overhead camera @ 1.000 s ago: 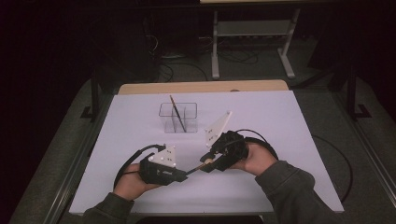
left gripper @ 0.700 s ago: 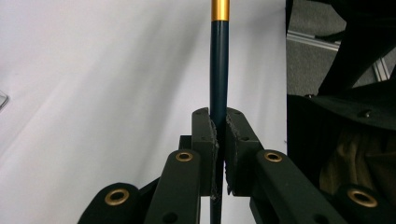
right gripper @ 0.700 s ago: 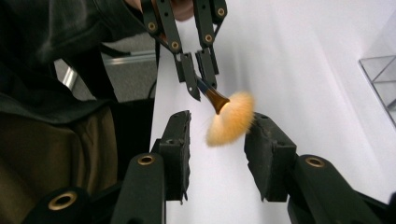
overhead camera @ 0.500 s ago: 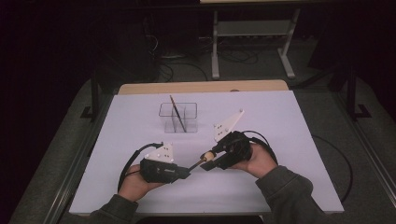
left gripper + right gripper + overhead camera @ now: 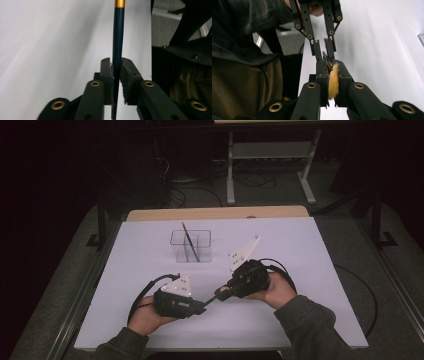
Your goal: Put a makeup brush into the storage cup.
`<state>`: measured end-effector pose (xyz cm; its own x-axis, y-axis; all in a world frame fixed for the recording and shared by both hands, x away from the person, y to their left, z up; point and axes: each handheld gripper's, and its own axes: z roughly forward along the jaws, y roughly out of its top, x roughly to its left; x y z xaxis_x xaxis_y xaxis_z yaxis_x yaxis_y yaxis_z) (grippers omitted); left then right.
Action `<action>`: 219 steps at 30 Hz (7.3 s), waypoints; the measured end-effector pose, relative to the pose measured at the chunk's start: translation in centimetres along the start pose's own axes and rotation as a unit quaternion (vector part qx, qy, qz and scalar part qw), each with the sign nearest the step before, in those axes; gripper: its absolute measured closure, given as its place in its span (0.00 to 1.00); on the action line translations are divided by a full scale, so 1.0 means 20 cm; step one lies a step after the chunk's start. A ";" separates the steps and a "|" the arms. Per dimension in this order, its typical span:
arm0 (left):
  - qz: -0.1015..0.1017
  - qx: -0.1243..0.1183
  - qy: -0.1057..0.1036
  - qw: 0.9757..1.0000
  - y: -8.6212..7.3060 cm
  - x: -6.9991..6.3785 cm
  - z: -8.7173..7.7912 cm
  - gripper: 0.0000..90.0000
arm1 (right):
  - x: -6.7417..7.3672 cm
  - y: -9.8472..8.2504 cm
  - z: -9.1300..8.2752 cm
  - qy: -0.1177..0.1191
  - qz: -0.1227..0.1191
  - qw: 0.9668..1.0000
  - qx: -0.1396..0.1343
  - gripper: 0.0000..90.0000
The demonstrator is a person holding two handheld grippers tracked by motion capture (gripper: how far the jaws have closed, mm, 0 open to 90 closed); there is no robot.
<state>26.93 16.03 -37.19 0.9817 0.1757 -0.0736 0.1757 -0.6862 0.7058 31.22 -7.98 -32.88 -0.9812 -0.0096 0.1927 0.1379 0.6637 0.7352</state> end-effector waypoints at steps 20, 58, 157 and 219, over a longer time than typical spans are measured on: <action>-0.020 -0.024 0.003 1.000 0.01 0.01 -0.03 0.93 | 0.01 0.07 0.00 -0.028 -0.013 1.000 -0.004 0.67; -0.042 -0.054 0.015 0.998 0.00 0.00 0.03 0.94 | 0.04 0.03 0.06 -0.029 -0.018 0.996 -0.083 0.87; -0.115 -0.043 0.124 0.985 -0.33 0.08 -0.20 0.55 | -0.41 0.12 -0.09 -0.095 0.072 0.993 0.009 0.92; -0.127 -0.061 0.130 0.981 -0.34 0.08 -0.24 0.48 | -0.61 0.40 -0.18 -0.125 0.072 0.990 0.006 0.92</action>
<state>27.03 24.49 -38.75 0.8526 0.5151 -0.0877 0.3875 -0.5107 0.7675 44.87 -5.35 -27.00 -0.9548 0.2689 0.1267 0.2777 0.6544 0.7033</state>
